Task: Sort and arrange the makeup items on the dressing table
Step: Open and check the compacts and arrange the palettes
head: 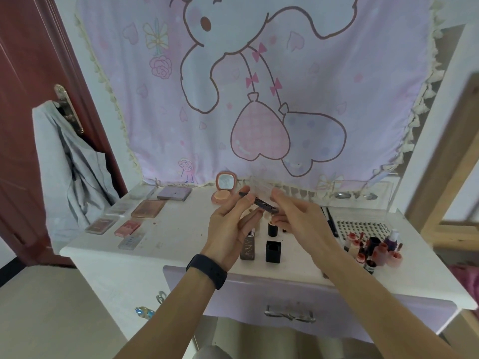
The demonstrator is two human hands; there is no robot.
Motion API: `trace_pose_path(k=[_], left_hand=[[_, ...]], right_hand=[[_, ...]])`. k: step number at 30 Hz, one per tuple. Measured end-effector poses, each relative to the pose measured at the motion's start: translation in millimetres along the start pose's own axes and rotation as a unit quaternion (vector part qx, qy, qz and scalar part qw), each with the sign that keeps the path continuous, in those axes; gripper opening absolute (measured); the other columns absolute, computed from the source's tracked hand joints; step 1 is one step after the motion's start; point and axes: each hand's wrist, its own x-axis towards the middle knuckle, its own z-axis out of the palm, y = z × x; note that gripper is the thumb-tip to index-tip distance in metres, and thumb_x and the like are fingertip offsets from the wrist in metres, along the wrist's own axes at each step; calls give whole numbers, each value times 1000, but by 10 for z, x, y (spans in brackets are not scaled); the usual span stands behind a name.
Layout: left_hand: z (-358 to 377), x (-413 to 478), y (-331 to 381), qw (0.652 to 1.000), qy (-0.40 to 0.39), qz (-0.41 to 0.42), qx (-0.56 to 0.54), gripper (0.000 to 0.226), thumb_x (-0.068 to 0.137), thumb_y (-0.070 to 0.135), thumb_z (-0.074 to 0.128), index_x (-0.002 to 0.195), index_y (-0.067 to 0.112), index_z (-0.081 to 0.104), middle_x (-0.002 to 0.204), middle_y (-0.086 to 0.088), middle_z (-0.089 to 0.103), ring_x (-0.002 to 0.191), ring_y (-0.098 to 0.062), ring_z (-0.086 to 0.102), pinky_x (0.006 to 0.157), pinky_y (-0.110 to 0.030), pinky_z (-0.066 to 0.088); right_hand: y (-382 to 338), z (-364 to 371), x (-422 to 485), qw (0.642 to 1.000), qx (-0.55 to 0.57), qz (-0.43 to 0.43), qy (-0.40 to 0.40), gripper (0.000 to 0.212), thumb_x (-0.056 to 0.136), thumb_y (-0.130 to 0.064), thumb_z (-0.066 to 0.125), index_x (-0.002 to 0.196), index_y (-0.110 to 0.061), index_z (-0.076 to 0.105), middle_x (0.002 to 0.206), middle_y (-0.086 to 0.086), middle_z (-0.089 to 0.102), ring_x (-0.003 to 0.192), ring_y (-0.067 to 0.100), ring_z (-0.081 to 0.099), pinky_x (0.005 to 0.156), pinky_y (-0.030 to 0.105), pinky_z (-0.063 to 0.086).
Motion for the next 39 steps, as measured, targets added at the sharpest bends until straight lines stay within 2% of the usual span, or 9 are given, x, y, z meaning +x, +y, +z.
trace_pose_path(k=[4,10,17,19,21,23,26,33,39], left_hand=[[-38,6,75,1000,-3,-22,-3,41,88,15,68,128,7,64,117,-11,72,110,-29,69,88,-32,59],[-100,30,194,998,-7,-57,-22,30,95,3,58,125,4,65,121,-18,69,110,-30,69,76,-25,60],[-109,39,311,992,-30,-75,98,39,91,10,67,130,7,60,124,-16,67,100,-27,73,74,-27,60],[-74,61,381,949,-74,-37,303,46,84,22,78,127,23,59,119,-1,67,94,-11,73,72,-19,57],[-15,85,457,853,-119,23,507,43,77,29,83,109,42,57,103,17,67,87,7,65,68,-5,49],[17,125,502,778,-121,78,611,45,74,31,83,107,41,54,92,24,60,82,8,60,63,-3,45],[28,188,542,720,-91,122,678,54,71,40,80,117,41,52,89,24,48,82,5,51,62,-10,38],[-3,216,529,652,-26,173,738,50,61,57,70,106,42,54,87,18,43,77,-7,53,58,-18,36],[-22,219,573,667,-1,200,718,37,59,56,72,88,34,62,75,18,47,72,10,48,53,-14,28]], right_hand=[[-18,-73,27,1000,-11,2,25,56,85,-81,45,96,-37,77,79,-4,77,80,9,74,92,43,58],[-78,-98,68,996,-33,-51,59,23,103,-43,48,97,-38,70,70,-4,74,69,10,73,85,39,60],[11,-41,81,993,-25,-65,91,24,104,-29,50,103,-19,72,70,2,73,67,10,71,71,22,60],[31,-9,90,992,-40,-79,89,23,104,-31,50,101,-23,71,72,2,73,71,10,72,78,29,61],[43,21,100,991,-49,-97,76,20,104,-33,50,99,-33,70,74,-2,72,74,12,73,82,38,61],[48,53,105,991,-43,-110,60,20,104,-35,50,105,-36,70,74,-5,71,75,11,72,83,41,61],[44,102,117,990,-37,-122,55,24,103,-38,49,115,-33,70,76,-5,72,76,10,73,85,43,60],[-5,140,123,984,-67,-158,44,25,103,-37,50,121,-35,67,85,-9,73,79,1,70,81,29,59],[-94,135,137,972,-117,-201,39,23,104,-30,51,119,-33,68,83,-15,70,80,0,67,73,26,57]])
